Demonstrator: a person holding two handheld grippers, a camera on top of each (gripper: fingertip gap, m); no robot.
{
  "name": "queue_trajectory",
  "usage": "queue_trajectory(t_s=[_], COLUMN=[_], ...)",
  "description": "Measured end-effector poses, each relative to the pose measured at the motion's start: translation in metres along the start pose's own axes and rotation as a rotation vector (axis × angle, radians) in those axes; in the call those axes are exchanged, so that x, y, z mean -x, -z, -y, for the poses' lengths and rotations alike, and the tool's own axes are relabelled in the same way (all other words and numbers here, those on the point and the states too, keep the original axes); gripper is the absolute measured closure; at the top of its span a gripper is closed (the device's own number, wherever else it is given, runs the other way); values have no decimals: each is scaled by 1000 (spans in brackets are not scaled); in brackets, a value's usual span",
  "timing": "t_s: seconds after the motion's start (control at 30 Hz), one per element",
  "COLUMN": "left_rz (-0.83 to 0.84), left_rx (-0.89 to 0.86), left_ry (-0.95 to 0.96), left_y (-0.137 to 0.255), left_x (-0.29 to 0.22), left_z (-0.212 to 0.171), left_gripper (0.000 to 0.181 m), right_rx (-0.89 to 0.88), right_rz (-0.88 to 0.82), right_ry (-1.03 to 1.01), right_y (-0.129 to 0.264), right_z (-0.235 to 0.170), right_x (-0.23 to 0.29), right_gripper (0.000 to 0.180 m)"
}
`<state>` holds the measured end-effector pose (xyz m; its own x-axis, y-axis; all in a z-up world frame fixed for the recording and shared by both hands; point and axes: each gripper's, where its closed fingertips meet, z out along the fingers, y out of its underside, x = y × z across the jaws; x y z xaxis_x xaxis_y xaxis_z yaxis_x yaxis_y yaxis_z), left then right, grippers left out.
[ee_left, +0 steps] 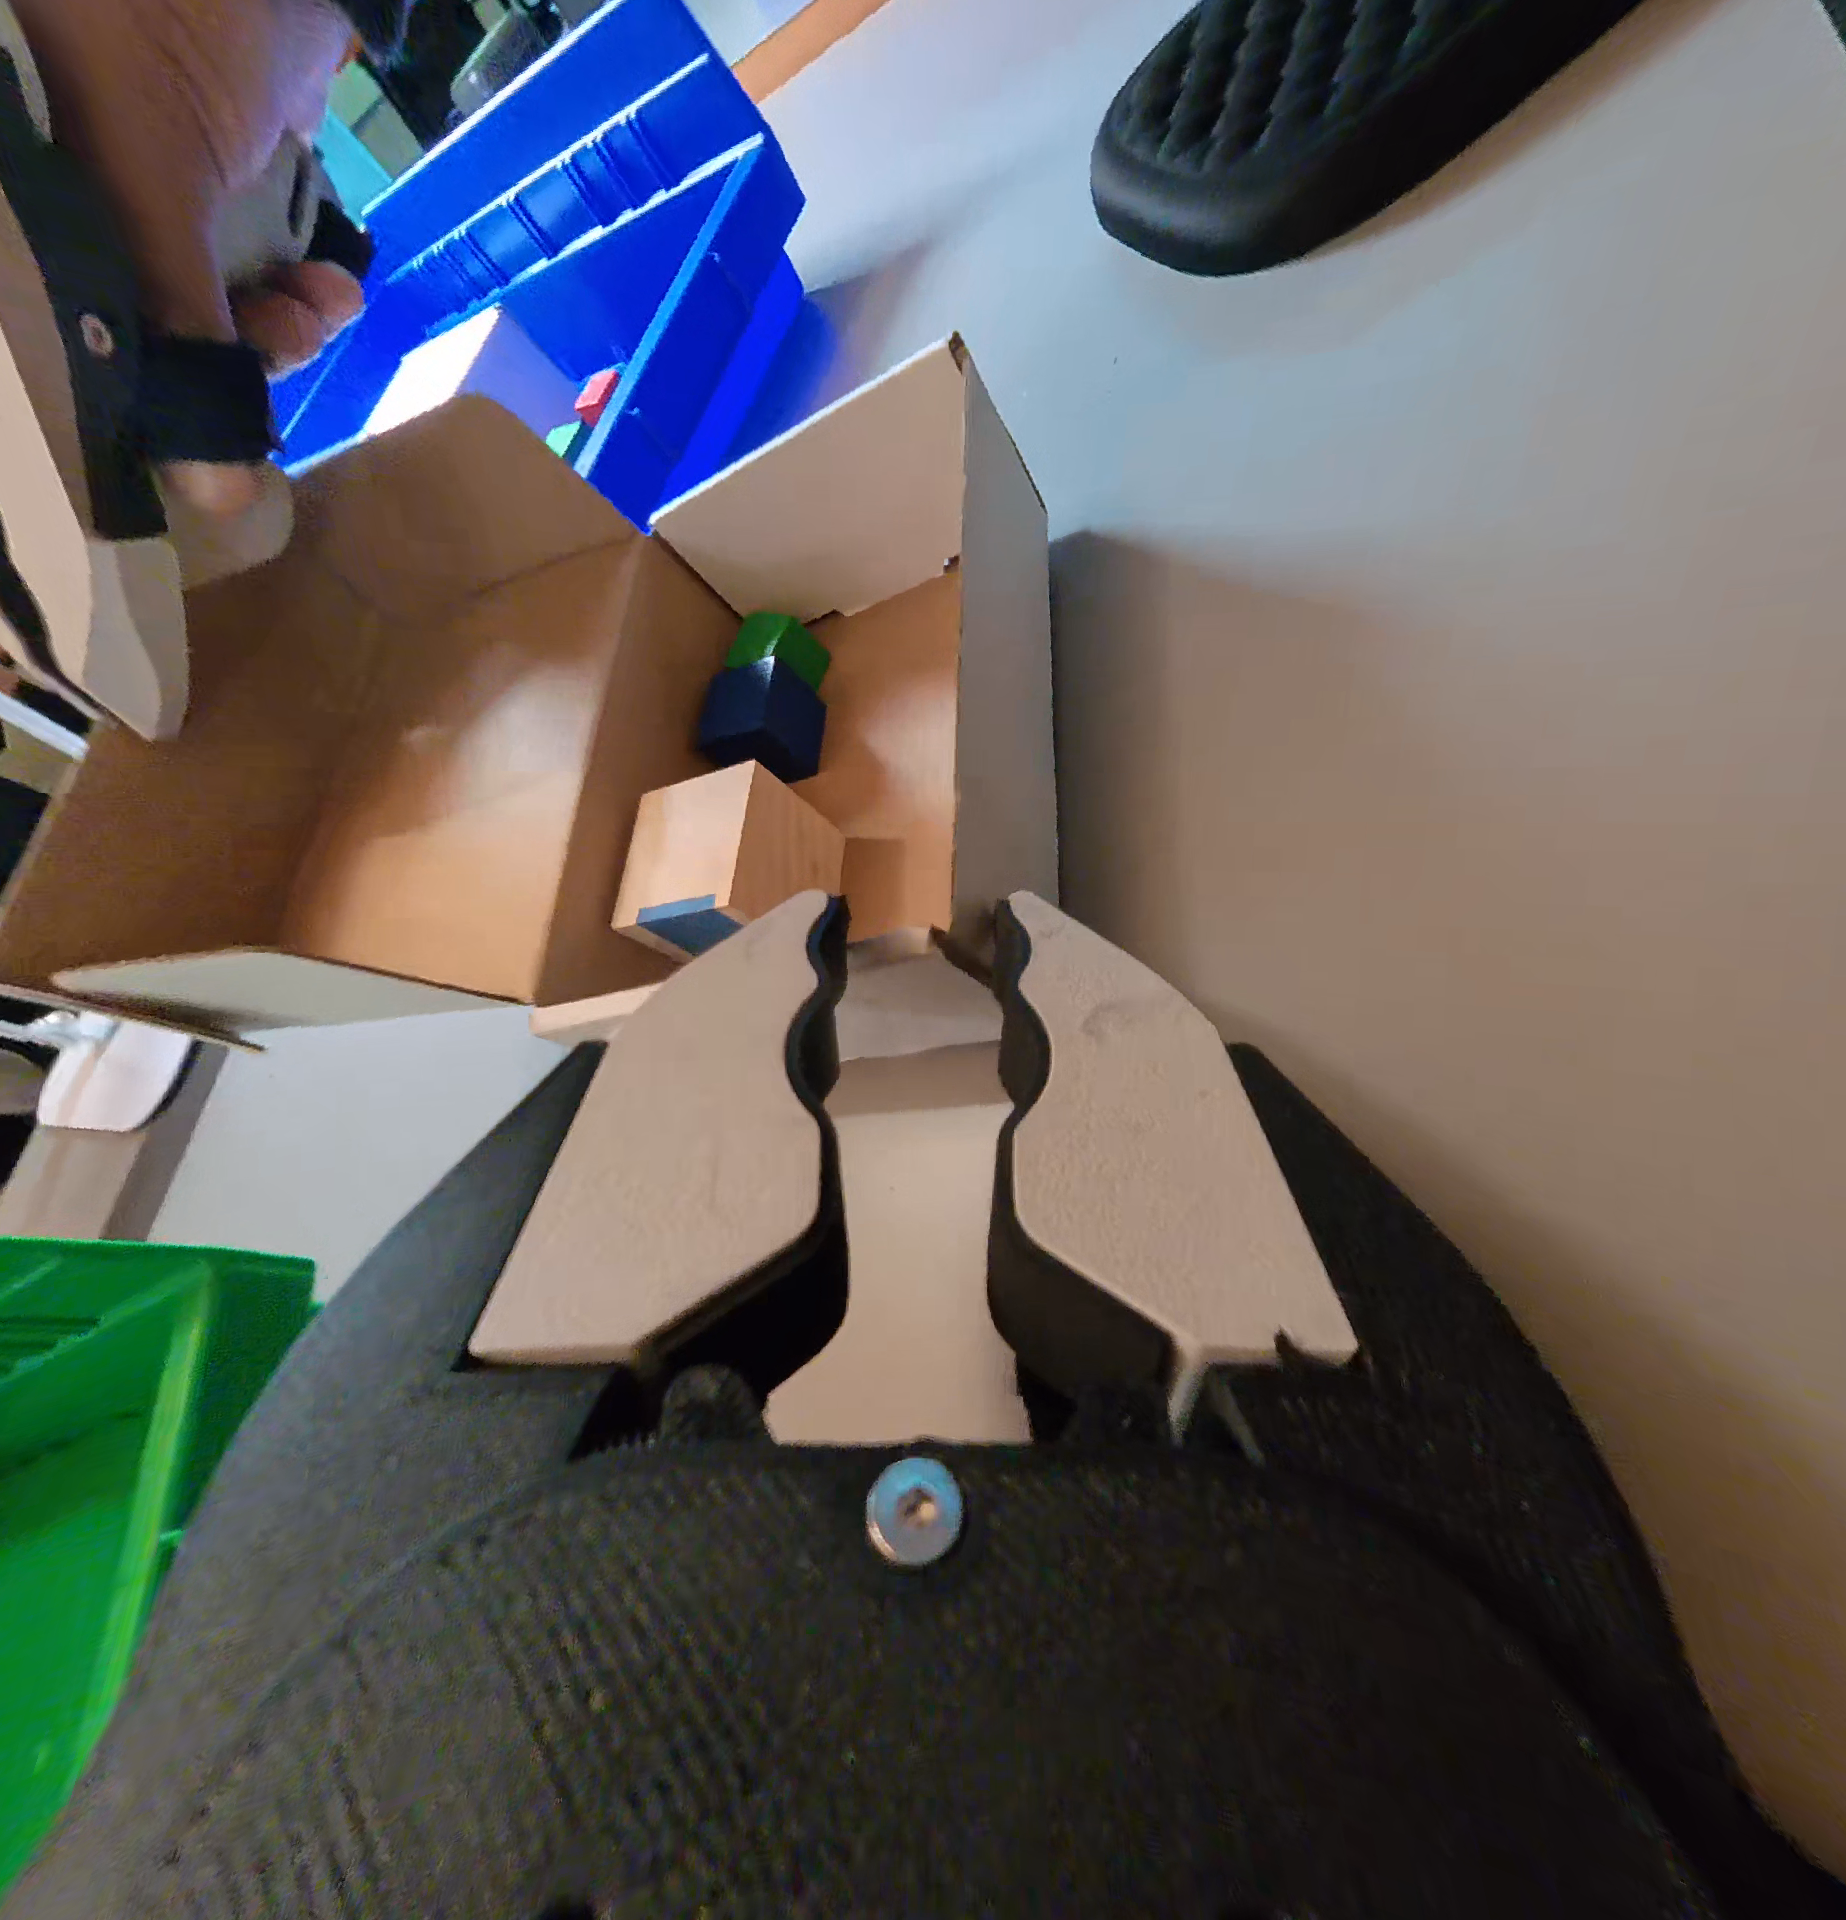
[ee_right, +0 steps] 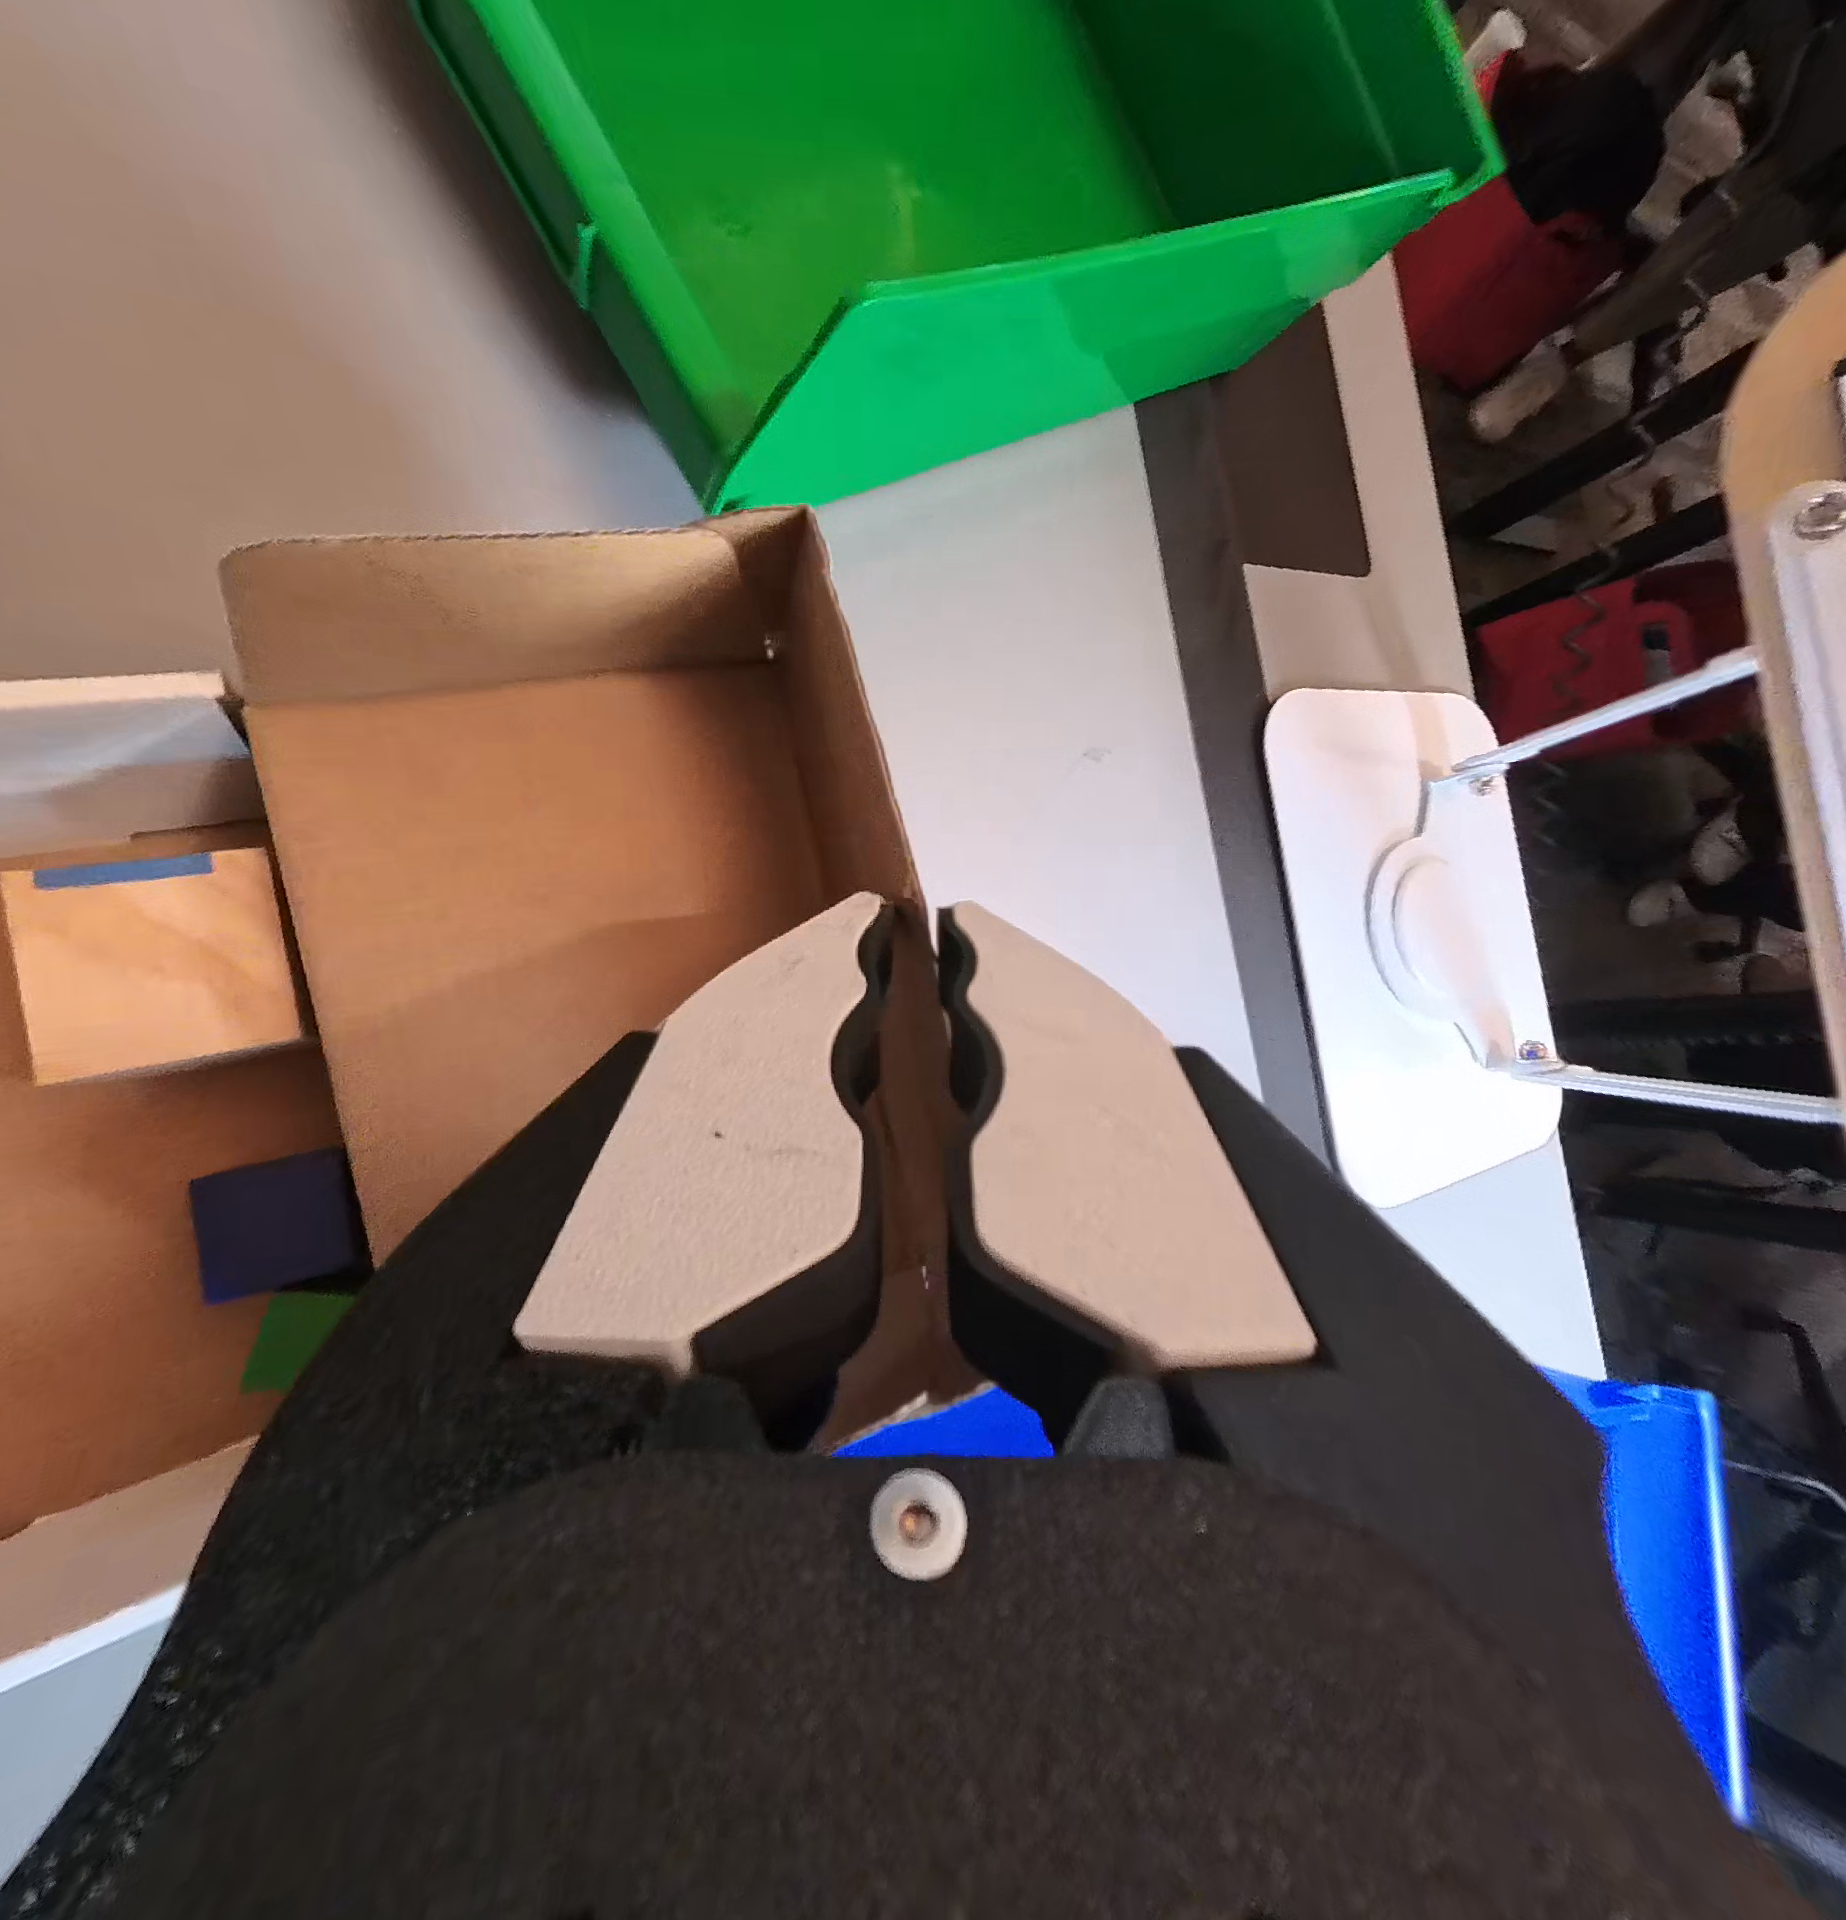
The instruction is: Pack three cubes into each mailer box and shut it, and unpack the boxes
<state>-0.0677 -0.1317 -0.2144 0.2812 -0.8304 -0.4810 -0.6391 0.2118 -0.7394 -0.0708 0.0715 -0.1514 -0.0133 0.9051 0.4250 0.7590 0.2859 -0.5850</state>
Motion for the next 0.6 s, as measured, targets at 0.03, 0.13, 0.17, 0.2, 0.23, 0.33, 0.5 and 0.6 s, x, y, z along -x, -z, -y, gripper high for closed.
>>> queue_trajectory(t_s=[0.03, 0.13, 0.17, 0.2, 0.23, 0.33, 0.5, 0.6], left_rz=[4, 23, 28, 30, 32, 40, 70, 83], left_rx=[1, 11, 14, 16, 15, 21, 42, 47], left_ry=[16, 29, 36, 42, 49, 72, 106, 126], left_y=[0, -2, -3, -3, -4, -5, -6, -7], left_x=[0, 3, 4, 5, 6, 8, 12, 13], left_z=[0, -1, -2, -2, -1, -1, -3, -3], left_gripper=[155, 154, 154, 154, 154, 154, 154, 154], right_rx=[-18, -55, -68, -82, -96, -127, -285, -351], right_rz=[-14, -113, -154, -194, -230, -316, -302, -226], right_ry=[-9, -19, -24, -34, -48, -89, -150, -184], right_y=[3, 20, 28, 36, 45, 72, 118, 134], right_z=[3, 11, 15, 19, 22, 31, 61, 72], right_x=[-3, -18, -24, -29, -35, -47, -29, 5], right_gripper=[171, 168, 166, 165, 163, 158, 153, 146])
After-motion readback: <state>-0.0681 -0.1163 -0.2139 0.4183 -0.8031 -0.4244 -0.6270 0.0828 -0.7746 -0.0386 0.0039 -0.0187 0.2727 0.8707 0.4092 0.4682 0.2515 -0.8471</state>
